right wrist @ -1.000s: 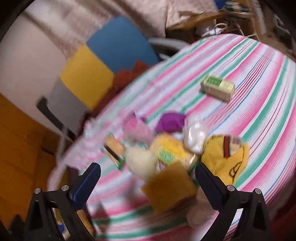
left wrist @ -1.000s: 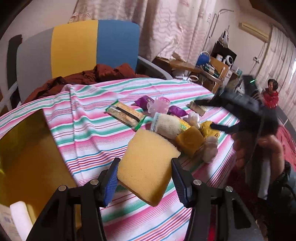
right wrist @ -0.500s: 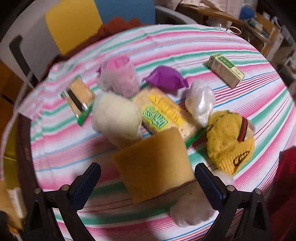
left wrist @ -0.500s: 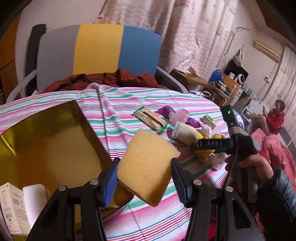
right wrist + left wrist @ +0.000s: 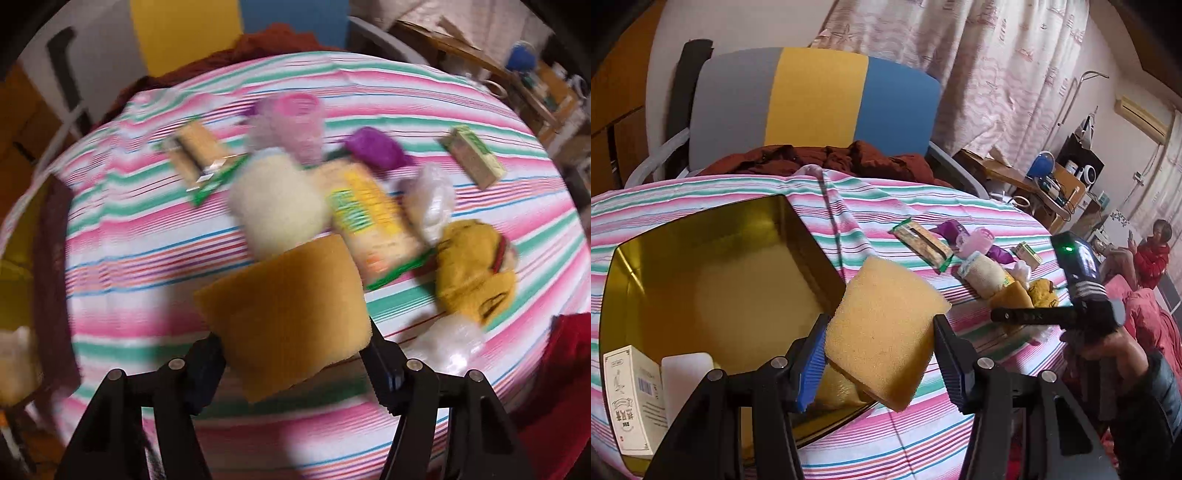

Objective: Organize objects
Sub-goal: 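Carry both yellow sponges into the gold tray and open both tools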

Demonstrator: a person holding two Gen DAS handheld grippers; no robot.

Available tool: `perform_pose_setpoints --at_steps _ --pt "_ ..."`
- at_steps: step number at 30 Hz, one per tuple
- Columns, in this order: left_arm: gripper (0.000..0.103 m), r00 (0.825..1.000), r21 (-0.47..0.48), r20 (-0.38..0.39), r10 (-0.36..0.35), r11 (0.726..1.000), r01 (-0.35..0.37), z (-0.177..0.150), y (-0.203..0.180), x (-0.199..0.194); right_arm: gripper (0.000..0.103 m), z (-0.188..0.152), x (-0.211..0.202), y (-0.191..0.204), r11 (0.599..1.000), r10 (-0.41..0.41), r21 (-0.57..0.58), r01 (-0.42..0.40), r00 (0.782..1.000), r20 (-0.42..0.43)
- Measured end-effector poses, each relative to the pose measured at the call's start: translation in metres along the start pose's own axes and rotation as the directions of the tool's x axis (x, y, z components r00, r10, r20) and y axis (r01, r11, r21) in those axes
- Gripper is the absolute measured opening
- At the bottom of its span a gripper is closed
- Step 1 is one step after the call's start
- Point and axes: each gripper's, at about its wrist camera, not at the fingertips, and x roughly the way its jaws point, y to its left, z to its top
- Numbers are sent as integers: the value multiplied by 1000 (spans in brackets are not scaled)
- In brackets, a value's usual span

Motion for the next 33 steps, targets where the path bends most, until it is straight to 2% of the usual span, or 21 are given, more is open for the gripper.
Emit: perform_pose_setpoints --at_steps 2,5,11,19,26,33 --pt "55 1000 -12 -2 8 1000 -8 -1 5 -1 68 -7 -7 9 996 84 -25 -83 996 10" --pt "55 1000 -29 2 20 999 -20 -3 14 -4 68 -16 -18 25 972 229 -57 -227 972 40" --pt "55 999 -57 15 52 997 -51 -4 27 -10 68 -29 -28 72 956 270 -135 -260 961 66" --pt "55 989 -105 58 136 986 -129 0 57 -31 68 -31 -54 130 912 358 -255 -320 926 119" --pt "55 967 -192 79 242 956 -223 5 107 -51 68 -32 -68 182 858 431 -359 -367 895 115" --pt "55 936 -240 90 341 919 -312 15 153 -58 68 -41 -65 233 804 454 -454 -383 890 53"
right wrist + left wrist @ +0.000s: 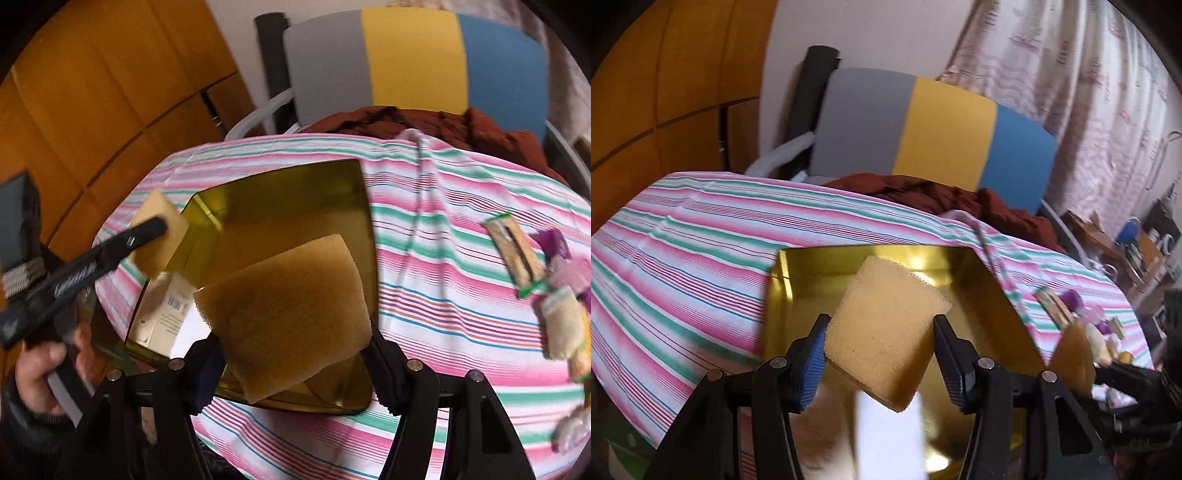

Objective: Organize objects
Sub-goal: 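Carry both yellow sponges into the gold tray and open both tools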

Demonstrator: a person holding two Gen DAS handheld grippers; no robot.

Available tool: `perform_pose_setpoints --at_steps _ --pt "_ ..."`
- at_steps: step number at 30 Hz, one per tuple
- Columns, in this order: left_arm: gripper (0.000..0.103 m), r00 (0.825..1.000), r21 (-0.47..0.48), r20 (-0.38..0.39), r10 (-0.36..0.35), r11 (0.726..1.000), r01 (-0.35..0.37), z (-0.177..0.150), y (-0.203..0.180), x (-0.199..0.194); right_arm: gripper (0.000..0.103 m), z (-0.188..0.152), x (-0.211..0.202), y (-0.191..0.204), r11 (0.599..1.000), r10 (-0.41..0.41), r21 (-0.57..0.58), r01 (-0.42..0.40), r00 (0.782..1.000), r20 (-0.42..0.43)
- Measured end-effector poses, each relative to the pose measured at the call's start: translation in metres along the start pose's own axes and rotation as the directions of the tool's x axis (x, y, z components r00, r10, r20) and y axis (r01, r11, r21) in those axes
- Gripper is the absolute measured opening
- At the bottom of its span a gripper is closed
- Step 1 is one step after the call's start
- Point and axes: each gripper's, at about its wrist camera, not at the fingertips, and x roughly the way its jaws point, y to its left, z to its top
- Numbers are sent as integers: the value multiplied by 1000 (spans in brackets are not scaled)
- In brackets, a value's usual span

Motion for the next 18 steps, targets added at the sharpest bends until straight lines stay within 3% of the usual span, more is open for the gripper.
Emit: perform_pose_setpoints --at_steps 10,14,18 --pt "61 991 5 -4 134 991 -134 16 27 23 71 -4 37 45 991 13 -128 -24 996 -92" --pt "66 987 -5 -25 161 987 -161 12 33 27 88 -11 49 58 984 -15 -177 -7 992 -122" --pt "74 984 -3 -34 177 984 -177 4 36 25 95 -16 55 62 981 -14 -192 -12 991 -135"
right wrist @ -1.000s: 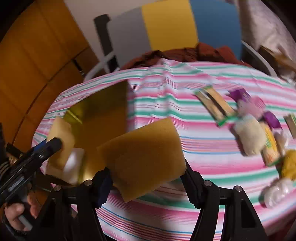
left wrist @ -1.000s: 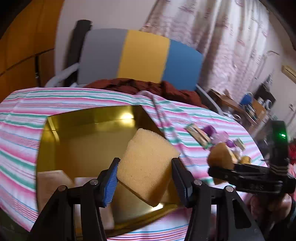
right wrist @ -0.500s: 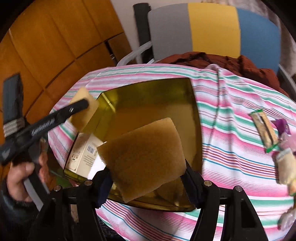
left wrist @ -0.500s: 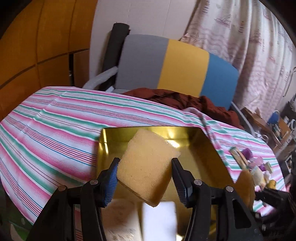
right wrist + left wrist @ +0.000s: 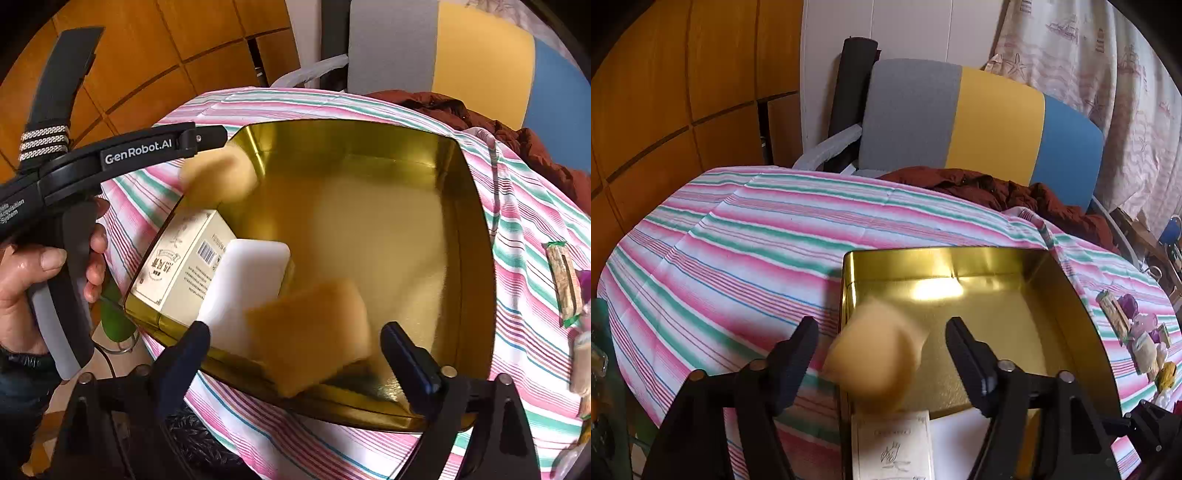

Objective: Organize objects
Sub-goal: 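Carry both yellow sponges into the gold tray and open both tools, then withdraw both tools from the tray toward the item cluster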

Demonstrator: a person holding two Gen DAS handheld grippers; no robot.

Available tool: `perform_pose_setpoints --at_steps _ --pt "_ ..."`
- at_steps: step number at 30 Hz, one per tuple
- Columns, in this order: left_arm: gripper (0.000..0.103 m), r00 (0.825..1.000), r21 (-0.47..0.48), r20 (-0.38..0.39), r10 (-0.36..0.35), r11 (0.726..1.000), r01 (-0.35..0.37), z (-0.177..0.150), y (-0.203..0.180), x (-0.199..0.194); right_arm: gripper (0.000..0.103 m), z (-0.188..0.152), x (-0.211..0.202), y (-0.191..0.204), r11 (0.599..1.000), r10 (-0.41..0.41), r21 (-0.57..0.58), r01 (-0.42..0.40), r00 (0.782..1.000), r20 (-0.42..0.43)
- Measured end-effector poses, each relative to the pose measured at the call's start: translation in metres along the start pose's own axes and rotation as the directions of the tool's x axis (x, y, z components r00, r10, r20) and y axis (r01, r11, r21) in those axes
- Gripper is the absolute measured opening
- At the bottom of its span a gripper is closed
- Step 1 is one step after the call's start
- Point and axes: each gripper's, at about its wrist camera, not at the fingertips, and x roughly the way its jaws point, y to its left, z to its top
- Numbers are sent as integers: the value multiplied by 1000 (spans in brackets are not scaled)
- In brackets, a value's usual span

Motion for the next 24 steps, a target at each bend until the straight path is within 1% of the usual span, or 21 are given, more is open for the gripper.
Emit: perform_pose_setpoints --at_steps 3,5,6,10,15,21,24 --pt "74 1000 -1 4 11 1000 -11 -6 3 -5 95 -2 -4 2 1000 -1 -4 1 1000 12" --pt "80 1000 -7 16 18 1000 -18 -9 3 -11 95 -2 -8 4 1000 -8 -1 8 1000 30" --pt "80 1000 -8 19 14 1000 -14 -10 3 -14 95 -2 -11 5 1000 -14 -2 14 999 46" --pt "81 999 -5 33 4 1000 -4 -16 -2 -27 96 -3 -21 10 999 -38 -3 39 994 101" --pt "81 999 -8 38 -15 1000 16 -21 -7 -39 96 -4 -31 12 997 -73 6 73 987 144" --pt "81 998 29 66 -6 1000 4 -29 -19 -57 96 -3 -39 8 994 -110 40 104 977 181" --pt "81 996 53 84 12 998 -17 -33 -23 -65 96 -4 -43 6 990 -137 54 128 969 204"
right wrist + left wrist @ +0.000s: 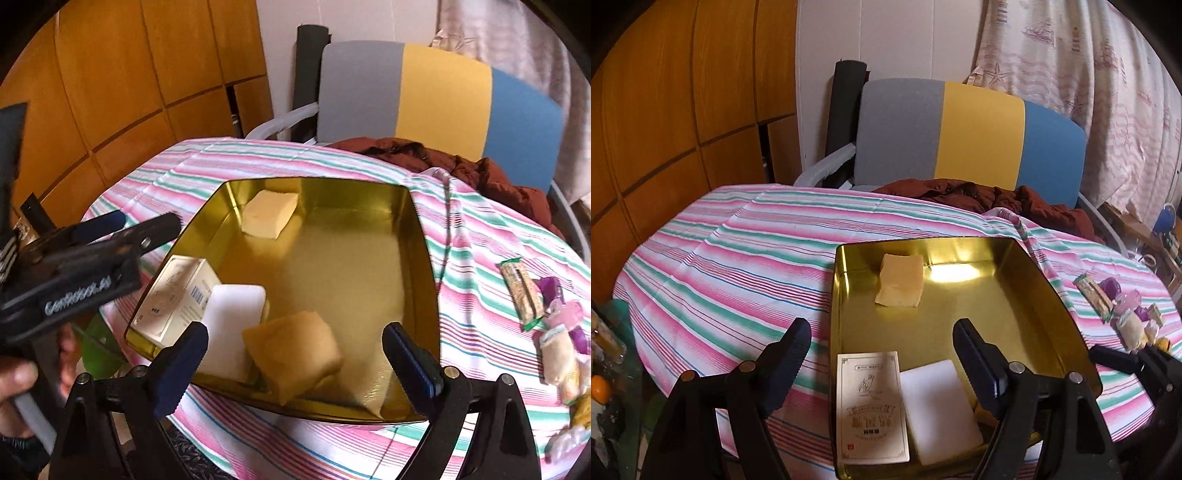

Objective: Organize objects
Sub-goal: 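Withdraw both tools from the tray toward the item cluster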

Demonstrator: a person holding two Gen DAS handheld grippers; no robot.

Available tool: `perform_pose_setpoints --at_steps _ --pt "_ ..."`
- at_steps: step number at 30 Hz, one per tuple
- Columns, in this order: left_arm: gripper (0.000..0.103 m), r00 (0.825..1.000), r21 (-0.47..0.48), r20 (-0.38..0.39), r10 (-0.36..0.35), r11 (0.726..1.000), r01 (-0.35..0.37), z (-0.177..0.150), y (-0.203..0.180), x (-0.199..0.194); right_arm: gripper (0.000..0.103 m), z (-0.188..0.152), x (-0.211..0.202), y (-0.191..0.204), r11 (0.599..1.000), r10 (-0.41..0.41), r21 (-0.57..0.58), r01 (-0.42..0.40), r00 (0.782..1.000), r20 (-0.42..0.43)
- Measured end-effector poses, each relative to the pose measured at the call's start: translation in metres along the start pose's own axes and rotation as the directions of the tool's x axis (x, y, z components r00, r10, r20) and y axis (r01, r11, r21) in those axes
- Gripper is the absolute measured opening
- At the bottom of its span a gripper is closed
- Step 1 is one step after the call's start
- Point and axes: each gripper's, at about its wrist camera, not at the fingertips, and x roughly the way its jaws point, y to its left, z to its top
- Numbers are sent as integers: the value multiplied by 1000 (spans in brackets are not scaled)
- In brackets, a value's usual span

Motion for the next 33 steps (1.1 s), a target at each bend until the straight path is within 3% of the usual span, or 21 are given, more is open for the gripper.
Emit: perform_pose_setpoints --at_steps 15,33 --pt "81 999 58 -15 -29 998 29 -11 -21 -9 98 -3 -16 -34 994 -71 88 67 996 48" --pt "81 995 232 7 -101 968 97 -14 -79 -23 99 -19 -37 -98 962 -159 232 142 986 55"
